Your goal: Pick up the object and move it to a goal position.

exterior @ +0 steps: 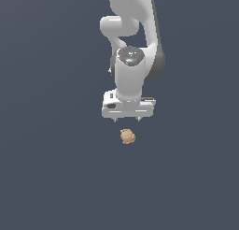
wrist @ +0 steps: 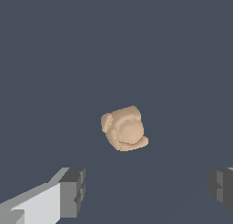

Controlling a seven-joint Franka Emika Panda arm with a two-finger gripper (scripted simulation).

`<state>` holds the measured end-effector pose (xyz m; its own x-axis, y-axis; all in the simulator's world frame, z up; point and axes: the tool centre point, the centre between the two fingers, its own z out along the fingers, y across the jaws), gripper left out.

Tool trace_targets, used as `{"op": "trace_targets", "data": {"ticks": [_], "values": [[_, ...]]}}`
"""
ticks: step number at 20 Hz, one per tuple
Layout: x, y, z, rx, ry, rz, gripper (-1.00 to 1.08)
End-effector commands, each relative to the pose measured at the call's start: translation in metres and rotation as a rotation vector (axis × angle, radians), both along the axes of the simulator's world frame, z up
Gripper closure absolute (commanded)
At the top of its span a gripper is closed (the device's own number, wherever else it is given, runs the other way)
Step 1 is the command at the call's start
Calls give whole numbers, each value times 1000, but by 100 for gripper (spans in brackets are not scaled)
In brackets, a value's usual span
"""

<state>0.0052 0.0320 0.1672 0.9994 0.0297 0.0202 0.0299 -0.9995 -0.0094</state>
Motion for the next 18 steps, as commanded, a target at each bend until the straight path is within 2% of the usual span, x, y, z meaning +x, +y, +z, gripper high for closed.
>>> {"op": "trace_targets", "data": {"ticks": [1,12,18], "values": [[0,0,0,0,0,0,-92],[0,1,0,19,20,-32,-92],[2,2,-8,13,19,2,-92]]}}
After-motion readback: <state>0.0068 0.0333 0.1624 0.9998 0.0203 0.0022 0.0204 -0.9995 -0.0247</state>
